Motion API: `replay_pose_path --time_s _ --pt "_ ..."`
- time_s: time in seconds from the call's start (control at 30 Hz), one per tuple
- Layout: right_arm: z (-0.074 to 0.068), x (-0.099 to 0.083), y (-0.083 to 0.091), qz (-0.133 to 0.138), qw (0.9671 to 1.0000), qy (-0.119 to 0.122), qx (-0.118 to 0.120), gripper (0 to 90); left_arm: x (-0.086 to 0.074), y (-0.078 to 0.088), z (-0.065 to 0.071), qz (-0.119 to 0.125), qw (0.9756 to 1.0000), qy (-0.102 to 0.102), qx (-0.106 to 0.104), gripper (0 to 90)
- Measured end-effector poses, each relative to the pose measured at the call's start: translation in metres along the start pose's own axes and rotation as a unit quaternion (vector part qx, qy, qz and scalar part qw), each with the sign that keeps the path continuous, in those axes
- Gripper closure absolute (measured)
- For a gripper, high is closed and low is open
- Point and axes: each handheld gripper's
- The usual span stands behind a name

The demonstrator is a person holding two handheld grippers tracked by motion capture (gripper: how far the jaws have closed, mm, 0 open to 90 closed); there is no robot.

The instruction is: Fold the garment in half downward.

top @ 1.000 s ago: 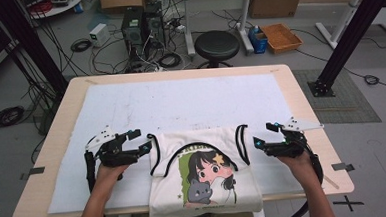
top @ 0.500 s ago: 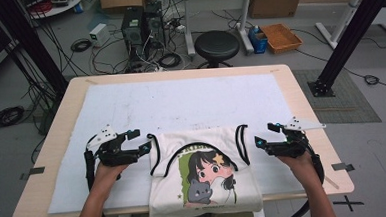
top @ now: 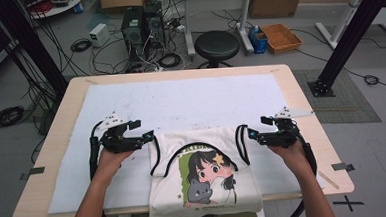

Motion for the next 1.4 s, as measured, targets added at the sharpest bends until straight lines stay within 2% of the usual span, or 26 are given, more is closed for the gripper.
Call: replay_pose_path --time_s 0.1,0.17,0.2,0.27,0.3,0.33,0.43,0.47,0.5,0.57,0.63,0.7,0.73,0.77,0.8,0.87,0.97,1.0,1.07,1.13,1.17,1.2,1.27,1.3,1.33,1.4 --pt "0.004 0.008 -0.014 -0.021 0.9998 -0.001 0.002 19.7 0.004 -0.008 -0.002 -0.021 0.9998 -0.002 0.009 24.6" --pt "0.006 0.012 -0.025 -0.039 0.9992 -0.002 0.004 19.7 0.006 -0.023 -0.008 -0.059 0.9981 0.003 0.02 25.2" --pt "0.007 0.015 -0.033 -0.055 0.9985 0.0 0.006 19.7 0.006 -0.023 -0.008 -0.059 0.9981 0.003 0.02 25.2" --pt "0.008 0.019 -0.046 -0.078 0.997 0.007 0.005 20.1 0.005 -0.034 -0.012 -0.09 0.9954 0.003 0.033 27.2" --pt "0.008 0.02 -0.051 -0.085 0.9963 0.009 0.007 21.6 0.005 -0.034 -0.012 -0.09 0.9954 0.003 0.033 28.1" --pt "0.008 0.021 -0.057 -0.095 0.9954 0.011 0.007 25.1 0.004 -0.041 -0.016 -0.107 0.9932 0.003 0.044 28.3" --pt "0.008 0.021 -0.066 -0.11 0.9937 0.018 0.008 27.1 0.001 -0.045 -0.02 -0.121 0.9915 0.006 0.046 31.8" --pt "0.008 0.02 -0.073 -0.126 0.9915 0.027 0.012 32.0 -0.001 -0.048 -0.023 -0.14 0.9889 0.005 0.049 32.3" --pt "0.008 0.018 -0.075 -0.133 0.9906 0.029 0.015 33.6 -0.001 -0.048 -0.023 -0.14 0.9889 0.005 0.049 33.0" --pt "0.007 0.015 -0.08 -0.148 0.988 0.039 0.021 38.1 -0.006 -0.051 -0.025 -0.173 0.984 -0.007 0.042 37.9" --pt "0.005 0.011 -0.083 -0.163 0.9843 0.062 0.026 48.3 -0.006 -0.051 -0.024 -0.174 0.9835 -0.015 0.045 45.5" --pt "0.003 0.009 -0.082 -0.169 0.9813 0.089 0.023 58.9 -0.006 -0.049 -0.023 -0.178 0.9827 -0.027 0.045 62.2" --pt "0.003 0.009 -0.081 -0.171 0.9799 0.099 0.026 66.6 -0.007 -0.047 -0.025 -0.18 0.9832 -0.024 0.019 78.6" --pt "0.003 0.009 -0.08 -0.172 0.9791 0.105 0.029 71.5 -0.007 -0.047 -0.024 -0.181 0.9828 -0.03 0.017 81.5" --pt "0.003 0.009 -0.079 -0.173 0.9784 0.108 0.033 82.2 -0.007 -0.047 -0.024 -0.181 0.9829 -0.029 0.013 83.0" --pt "0.003 0.009 -0.078 -0.176 0.978 0.106 0.036 84.8 -0.007 -0.045 -0.026 -0.176 0.984 -0.026 0.004 84.0" --pt "0.007 0.009 -0.077 -0.171 0.9794 0.101 0.036 85.5 -0.003 -0.04 -0.029 -0.129 0.9917 0.0 -0.009 84.1" --pt "0.007 0.009 -0.077 -0.171 0.9794 0.101 0.036 85.5 -0.003 -0.04 -0.029 -0.129 0.9917 0.0 -0.009 84.2" --pt "0.015 0.011 -0.075 -0.152 0.9838 0.095 0.017 85.8 0.004 -0.038 -0.032 -0.09 0.9957 0.018 -0.009 84.3" --pt "0.022 0.01 -0.075 -0.143 0.986 0.086 0.002 85.8 0.006 -0.038 -0.033 -0.083 0.9962 0.022 -0.01 84.3" --pt "0.025 0.01 -0.075 -0.14 0.9865 0.084 -0.003 85.8 0.01 -0.039 -0.035 -0.059 0.9977 0.03 -0.01 84.3" --pt "0.025 0.01 -0.075 -0.14 0.9865 0.084 -0.003 85.8 0.01 -0.039 -0.035 -0.059 0.9977 0.03 -0.01 84.3" --pt "0.034 0.01 -0.074 -0.117 0.9903 0.072 -0.022 85.8 0.013 -0.044 -0.038 -0.033 0.9986 0.041 -0.009 84.3" --pt "0.034 0.01 -0.074 -0.117 0.9903 0.072 -0.022 85.8 0.013 -0.044 -0.038 -0.033 0.9986 0.041 -0.009 84.2" --pt "0.035 0.011 -0.072 -0.101 0.9925 0.066 -0.018 85.7 0.01 -0.046 -0.04 -0.03 0.9982 0.05 -0.011 84.2" --pt "0.034 0.011 -0.07 -0.097 0.9922 0.076 -0.015 85.6 0.007 -0.046 -0.04 -0.027 0.9982 0.051 -0.016 84.2"
Point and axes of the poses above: each handheld gripper's, and its own axes: y roughly backward along the jaws, x roughly out of its top, z roughly to its right, and after that the axes turned 11 degrees about y, right-handed
